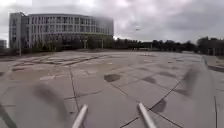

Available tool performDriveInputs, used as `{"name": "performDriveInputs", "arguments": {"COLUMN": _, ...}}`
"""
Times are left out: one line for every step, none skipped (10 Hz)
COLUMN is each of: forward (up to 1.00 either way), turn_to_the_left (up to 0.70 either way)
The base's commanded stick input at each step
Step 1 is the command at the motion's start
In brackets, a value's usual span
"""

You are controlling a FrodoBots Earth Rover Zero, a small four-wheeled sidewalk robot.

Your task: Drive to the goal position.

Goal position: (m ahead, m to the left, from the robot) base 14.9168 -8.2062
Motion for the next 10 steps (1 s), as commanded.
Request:
{"name": "performDriveInputs", "arguments": {"forward": 1.0, "turn_to_the_left": -0.27}}
{"name": "performDriveInputs", "arguments": {"forward": 1.0, "turn_to_the_left": -0.27}}
{"name": "performDriveInputs", "arguments": {"forward": 1.0, "turn_to_the_left": -0.27}}
{"name": "performDriveInputs", "arguments": {"forward": 1.0, "turn_to_the_left": -0.27}}
{"name": "performDriveInputs", "arguments": {"forward": 1.0, "turn_to_the_left": -0.27}}
{"name": "performDriveInputs", "arguments": {"forward": 1.0, "turn_to_the_left": -0.27}}
{"name": "performDriveInputs", "arguments": {"forward": 1.0, "turn_to_the_left": -0.27}}
{"name": "performDriveInputs", "arguments": {"forward": 1.0, "turn_to_the_left": -0.27}}
{"name": "performDriveInputs", "arguments": {"forward": 1.0, "turn_to_the_left": -0.27}}
{"name": "performDriveInputs", "arguments": {"forward": 1.0, "turn_to_the_left": -0.27}}
